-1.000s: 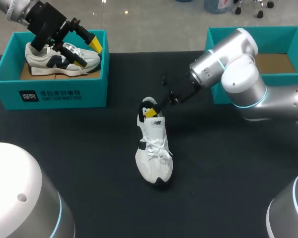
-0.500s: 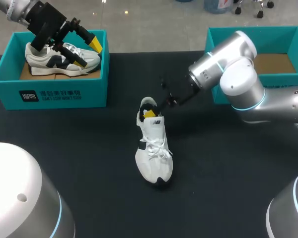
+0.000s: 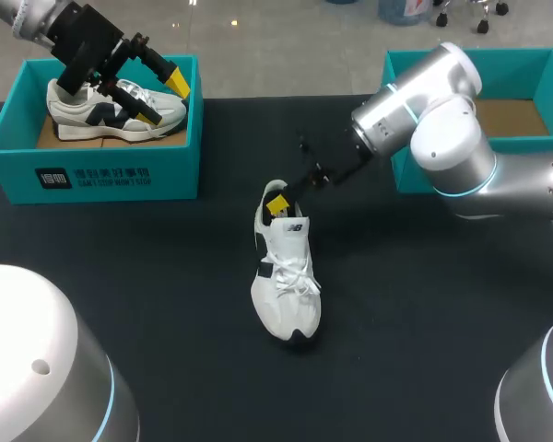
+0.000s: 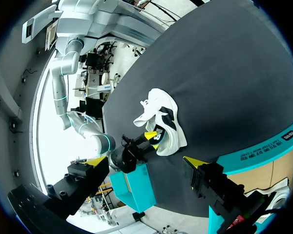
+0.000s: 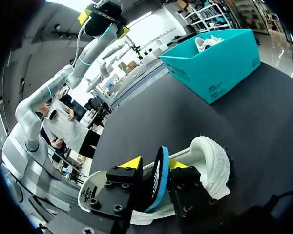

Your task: Take the shoe out of the shoebox, open the shoe tongue, remove and reinsert the insole, then place the shoe into the shoebox

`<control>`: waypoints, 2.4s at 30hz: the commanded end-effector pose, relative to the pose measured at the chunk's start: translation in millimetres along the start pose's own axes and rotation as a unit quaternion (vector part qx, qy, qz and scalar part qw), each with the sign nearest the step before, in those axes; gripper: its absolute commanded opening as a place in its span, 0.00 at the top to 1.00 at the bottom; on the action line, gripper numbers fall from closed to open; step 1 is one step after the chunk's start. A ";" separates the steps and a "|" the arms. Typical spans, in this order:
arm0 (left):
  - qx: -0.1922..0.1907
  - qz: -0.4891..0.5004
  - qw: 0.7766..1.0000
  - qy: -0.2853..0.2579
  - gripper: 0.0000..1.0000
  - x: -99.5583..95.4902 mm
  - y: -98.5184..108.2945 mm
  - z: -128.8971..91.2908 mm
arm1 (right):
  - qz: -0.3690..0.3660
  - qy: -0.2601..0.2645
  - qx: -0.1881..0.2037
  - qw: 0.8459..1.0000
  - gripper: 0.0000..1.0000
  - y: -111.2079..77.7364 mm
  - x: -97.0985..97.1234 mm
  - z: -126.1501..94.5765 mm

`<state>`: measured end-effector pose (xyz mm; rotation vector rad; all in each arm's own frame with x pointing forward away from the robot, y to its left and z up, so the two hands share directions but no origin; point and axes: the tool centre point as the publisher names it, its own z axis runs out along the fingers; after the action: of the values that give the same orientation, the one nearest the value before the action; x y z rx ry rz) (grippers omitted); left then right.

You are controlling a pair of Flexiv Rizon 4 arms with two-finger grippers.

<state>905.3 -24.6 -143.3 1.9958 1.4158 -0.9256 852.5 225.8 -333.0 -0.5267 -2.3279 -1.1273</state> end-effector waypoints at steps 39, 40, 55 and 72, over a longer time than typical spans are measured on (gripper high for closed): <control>0.000 0.000 1.000 0.002 0.00 -0.2 -0.6 -0.6 | -0.019 -0.022 0.033 0.999 0.28 21.3 3.5 -17.1; 0.000 0.000 1.000 0.002 0.00 -0.2 -0.6 -0.6 | -0.020 -0.022 0.034 0.999 0.27 22.2 4.5 -18.1; 0.000 0.000 1.000 0.002 0.00 -0.2 -0.6 -0.6 | 0.073 -0.158 -0.011 0.985 0.84 28.5 3.1 -42.3; 0.000 0.000 1.000 0.002 0.00 -0.2 -0.6 -0.6 | 0.182 -0.289 0.055 0.938 1.00 25.5 2.3 -51.8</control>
<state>905.3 -24.6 -143.3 1.9958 1.4158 -0.9256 876.4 195.5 -293.6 -1.2431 -2.4828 -0.8365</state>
